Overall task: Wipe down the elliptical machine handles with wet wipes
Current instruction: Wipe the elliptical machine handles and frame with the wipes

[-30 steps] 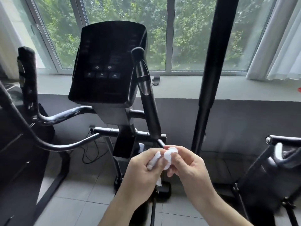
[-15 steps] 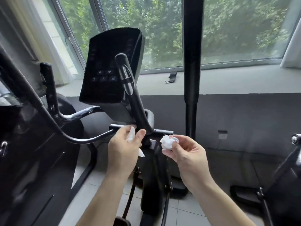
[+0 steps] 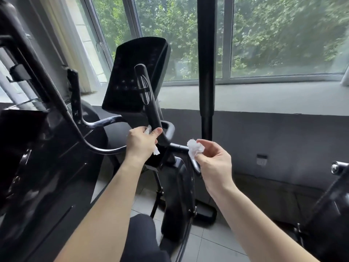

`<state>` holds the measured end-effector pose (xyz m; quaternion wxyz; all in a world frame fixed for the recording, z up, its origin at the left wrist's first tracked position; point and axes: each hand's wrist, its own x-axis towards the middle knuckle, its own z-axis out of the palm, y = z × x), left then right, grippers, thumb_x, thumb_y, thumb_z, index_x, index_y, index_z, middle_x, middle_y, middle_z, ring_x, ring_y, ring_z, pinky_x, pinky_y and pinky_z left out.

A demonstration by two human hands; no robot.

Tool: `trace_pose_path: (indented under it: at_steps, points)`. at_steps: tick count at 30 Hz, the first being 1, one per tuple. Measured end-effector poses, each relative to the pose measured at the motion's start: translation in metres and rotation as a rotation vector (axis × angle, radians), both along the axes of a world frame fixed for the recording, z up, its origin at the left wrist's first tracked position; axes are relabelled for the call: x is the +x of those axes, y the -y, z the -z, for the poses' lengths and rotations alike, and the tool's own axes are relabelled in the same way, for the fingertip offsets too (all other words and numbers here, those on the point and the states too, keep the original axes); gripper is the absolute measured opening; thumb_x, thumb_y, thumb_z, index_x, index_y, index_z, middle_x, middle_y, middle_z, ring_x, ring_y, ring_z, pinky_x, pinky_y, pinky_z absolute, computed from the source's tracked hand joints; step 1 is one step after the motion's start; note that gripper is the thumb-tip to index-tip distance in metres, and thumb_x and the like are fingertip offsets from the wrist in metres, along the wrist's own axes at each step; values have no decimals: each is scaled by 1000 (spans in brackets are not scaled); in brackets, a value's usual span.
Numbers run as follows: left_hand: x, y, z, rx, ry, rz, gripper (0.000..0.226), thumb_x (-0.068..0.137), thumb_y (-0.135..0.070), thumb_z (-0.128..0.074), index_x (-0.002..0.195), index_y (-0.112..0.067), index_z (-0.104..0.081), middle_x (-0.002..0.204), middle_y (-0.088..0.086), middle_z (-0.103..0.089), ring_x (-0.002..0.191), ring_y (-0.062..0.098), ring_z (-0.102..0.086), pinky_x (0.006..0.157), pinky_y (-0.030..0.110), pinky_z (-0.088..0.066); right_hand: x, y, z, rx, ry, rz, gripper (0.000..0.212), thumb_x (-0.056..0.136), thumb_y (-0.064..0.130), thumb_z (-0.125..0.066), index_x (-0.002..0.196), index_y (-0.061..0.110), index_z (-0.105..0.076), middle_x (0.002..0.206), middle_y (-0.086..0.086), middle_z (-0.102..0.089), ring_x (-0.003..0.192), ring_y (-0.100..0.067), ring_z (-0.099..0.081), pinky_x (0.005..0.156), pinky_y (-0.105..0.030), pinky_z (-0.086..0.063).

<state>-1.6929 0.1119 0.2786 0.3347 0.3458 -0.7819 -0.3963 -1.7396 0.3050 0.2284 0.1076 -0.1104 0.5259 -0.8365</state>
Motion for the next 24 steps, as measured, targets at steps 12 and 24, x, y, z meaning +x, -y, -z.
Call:
trace_pose_path:
  at_steps: [12, 24]
  points:
    - [1, 12, 6, 26, -42, 75, 43, 89, -42, -78, 65, -10, -62, 47, 0, -64, 47, 10, -55, 55, 25, -39, 0, 38, 8, 23, -64, 21, 27, 91, -9, -70, 106, 12, -77, 104, -6, -79, 96, -19, -76, 77, -17, -56]
    - [2, 17, 18, 106, -156, 125, 31, 83, -43, -82, 82, -15, -69, 56, 2, -69, 55, 16, -65, 59, 26, -50, -62, 96, 5, 113, -337, 46, 16, 91, 9, -79, 105, 14, -75, 99, 4, -78, 91, -13, -74, 81, -26, -57]
